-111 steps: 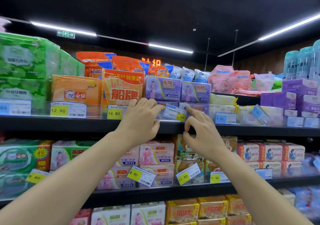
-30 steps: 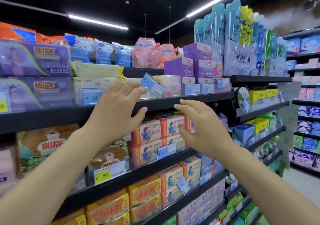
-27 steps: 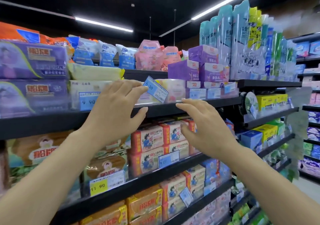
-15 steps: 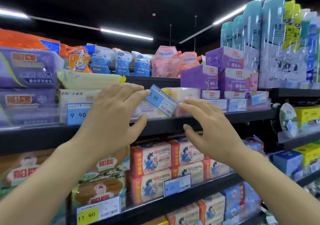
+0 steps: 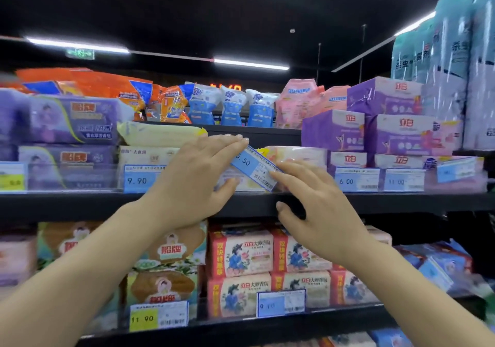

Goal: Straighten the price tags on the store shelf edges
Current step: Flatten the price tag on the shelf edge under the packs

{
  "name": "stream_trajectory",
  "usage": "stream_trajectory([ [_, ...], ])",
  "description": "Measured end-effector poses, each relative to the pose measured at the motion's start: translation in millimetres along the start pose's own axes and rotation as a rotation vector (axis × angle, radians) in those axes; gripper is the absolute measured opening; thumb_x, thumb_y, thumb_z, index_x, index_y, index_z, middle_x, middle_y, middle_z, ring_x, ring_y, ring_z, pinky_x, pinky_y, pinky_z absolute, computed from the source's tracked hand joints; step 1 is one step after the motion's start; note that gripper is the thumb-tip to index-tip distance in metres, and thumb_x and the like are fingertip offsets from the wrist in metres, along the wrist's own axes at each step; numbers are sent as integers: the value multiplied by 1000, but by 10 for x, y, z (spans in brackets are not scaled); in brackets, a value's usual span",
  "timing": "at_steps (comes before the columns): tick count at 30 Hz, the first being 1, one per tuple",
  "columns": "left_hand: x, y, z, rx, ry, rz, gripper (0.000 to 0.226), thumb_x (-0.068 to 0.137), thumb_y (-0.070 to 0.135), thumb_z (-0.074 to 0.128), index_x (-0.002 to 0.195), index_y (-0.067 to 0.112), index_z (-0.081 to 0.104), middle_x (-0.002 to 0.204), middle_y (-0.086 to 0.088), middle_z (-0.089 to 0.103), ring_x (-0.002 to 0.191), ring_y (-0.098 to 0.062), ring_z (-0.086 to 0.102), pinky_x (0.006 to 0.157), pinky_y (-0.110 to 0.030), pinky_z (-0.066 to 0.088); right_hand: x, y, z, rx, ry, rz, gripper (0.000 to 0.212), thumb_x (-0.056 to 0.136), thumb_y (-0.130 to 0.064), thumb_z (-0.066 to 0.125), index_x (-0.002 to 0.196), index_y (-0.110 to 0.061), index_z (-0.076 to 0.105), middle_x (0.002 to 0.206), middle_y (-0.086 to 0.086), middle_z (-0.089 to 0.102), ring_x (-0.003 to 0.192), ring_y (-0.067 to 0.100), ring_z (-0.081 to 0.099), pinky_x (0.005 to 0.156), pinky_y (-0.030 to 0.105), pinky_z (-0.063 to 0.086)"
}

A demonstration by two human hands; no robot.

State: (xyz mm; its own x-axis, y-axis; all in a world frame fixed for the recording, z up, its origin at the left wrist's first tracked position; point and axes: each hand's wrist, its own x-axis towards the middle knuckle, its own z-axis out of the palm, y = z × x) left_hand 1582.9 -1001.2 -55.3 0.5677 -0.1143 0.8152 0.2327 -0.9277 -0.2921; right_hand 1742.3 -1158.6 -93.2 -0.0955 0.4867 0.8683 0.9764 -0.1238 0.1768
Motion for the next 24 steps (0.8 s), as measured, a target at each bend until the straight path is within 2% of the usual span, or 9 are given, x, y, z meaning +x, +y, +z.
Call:
stream_trajectory([
  [5,-3,63,-22,34,22,-41,56,84,37,43,131,9,54,120,-6,63,110,-19,52,97,-27,33,-16,33,3,15,-6,-13,47,83,-31,45,123,-11,60,132,5,55,125,26,44,106,31,25],
  [8,27,71,-57,-17,61,-48,53,86,33,43,131,6,54,112,-7,64,103,-14,48,91,-23,30,-3,47,-1,15,-14,-23,48,83,-32,45,123,-12,60,133,5,54,126,26,44,105,34,27],
  [11,46,61,-68,9,64,-36,49,89,28,45,131,6,53,106,-6,63,97,-15,48,87,-25,32,9,51,-5,10,-18,-41,48,82,-32,45,123,-12,60,132,4,55,125,24,43,104,36,30],
  [15,29,26,-67,22,70,-53,40,88,23,53,125,9,58,106,-4,62,99,-18,51,89,-30,36,22,55,-4,6,-40,-57,48,83,-34,44,125,-14,59,134,3,54,127,22,42,105,41,34],
  [20,-86,11,-97,54,61,-52,40,88,30,46,120,11,62,106,0,60,101,-18,49,91,-27,30,41,52,13,8,-49,-86,48,83,-34,45,125,-16,58,135,1,53,128,22,42,104,46,36],
  [24,-169,-5,-94,82,49,-40,40,87,29,47,120,11,62,110,-1,60,106,-18,46,93,-30,31,42,43,35,10,-46,-106,47,83,-33,46,125,-17,57,136,1,52,129,21,39,107,43,31],
])
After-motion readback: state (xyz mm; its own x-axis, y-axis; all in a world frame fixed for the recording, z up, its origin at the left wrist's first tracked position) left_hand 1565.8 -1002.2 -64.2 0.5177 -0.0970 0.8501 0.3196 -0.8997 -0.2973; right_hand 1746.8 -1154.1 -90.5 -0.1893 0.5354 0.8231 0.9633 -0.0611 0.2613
